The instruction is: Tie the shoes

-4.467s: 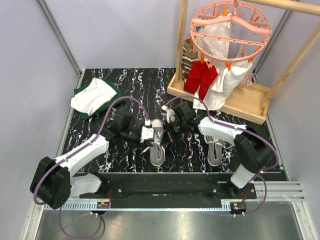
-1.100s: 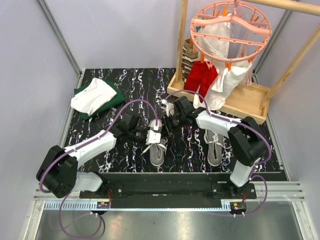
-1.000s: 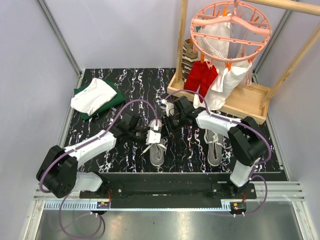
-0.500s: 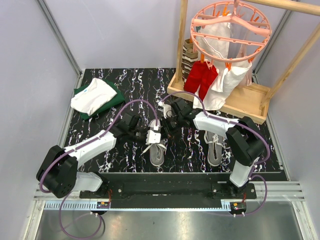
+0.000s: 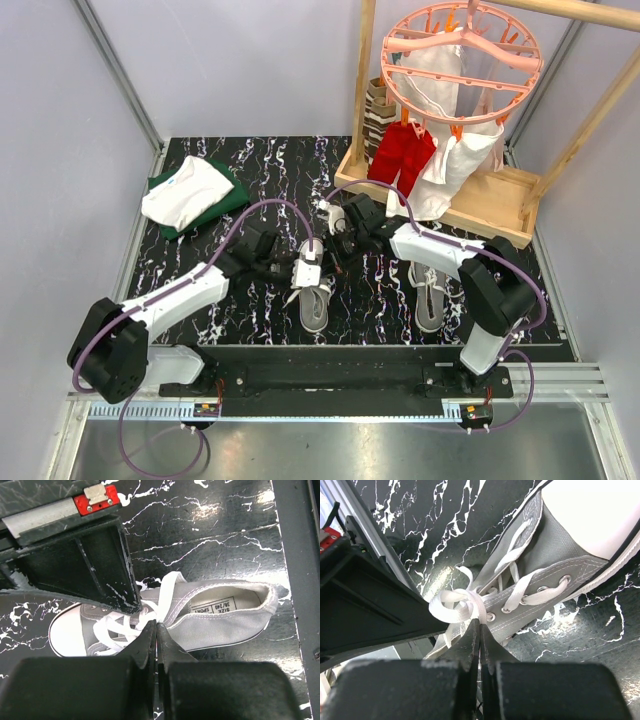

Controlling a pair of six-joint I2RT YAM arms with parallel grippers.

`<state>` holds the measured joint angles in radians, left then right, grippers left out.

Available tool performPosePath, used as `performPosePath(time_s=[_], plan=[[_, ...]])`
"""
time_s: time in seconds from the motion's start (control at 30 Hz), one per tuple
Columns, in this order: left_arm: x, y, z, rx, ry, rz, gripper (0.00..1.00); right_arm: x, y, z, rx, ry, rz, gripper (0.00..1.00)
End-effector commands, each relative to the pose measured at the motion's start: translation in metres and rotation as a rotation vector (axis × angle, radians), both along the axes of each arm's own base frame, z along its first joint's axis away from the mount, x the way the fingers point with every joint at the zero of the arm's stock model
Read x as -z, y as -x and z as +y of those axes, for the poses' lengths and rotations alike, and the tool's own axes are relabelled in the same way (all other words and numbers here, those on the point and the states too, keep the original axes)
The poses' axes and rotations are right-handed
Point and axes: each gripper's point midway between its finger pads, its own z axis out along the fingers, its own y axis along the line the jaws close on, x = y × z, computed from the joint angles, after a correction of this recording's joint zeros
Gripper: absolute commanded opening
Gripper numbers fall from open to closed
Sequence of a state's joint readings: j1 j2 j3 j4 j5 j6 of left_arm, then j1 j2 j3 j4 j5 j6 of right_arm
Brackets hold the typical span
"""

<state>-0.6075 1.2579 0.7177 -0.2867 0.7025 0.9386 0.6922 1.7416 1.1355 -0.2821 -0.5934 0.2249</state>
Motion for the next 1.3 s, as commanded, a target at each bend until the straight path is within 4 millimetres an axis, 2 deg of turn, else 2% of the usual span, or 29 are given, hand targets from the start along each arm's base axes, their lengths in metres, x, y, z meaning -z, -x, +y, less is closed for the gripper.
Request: performPosePath(time_s=[0.0, 0.27, 0.4, 0.57, 0.87, 1.27], plan=[[-0.019, -0.010, -0.015, 0.009, 0.049, -0.046, 0.00, -0.029, 0.000, 0.007, -0.019, -0.067, -0.047, 0.00], [-0.009, -0.028, -0.016, -0.121, 0.019, 0.012, 0.00, -0.026, 0.006, 0.005, -0.031, -0.068, -0.036, 0.00], [-0.010, -0.035, -0.016, -0.190, 0.027, 0.029, 0.00, -0.026, 0.008, 0.004, -0.035, -0.070, -0.030, 0.00], [-0.008, -0.031, -0.014, -0.234, 0.036, 0.086, 0.00, -0.025, 0.008, 0.004, -0.033, -0.070, -0.028, 0.00], [-0.001, -0.013, -0.014, -0.399, 0.067, 0.354, 0.00, -0.030, 0.007, 0.005, -0.024, -0.086, -0.024, 0.00], [0.003, -0.018, -0.009, -0.576, 0.126, 0.459, 0.00, -0.030, 0.012, 0.005, -0.029, -0.094, -0.009, 0.00]])
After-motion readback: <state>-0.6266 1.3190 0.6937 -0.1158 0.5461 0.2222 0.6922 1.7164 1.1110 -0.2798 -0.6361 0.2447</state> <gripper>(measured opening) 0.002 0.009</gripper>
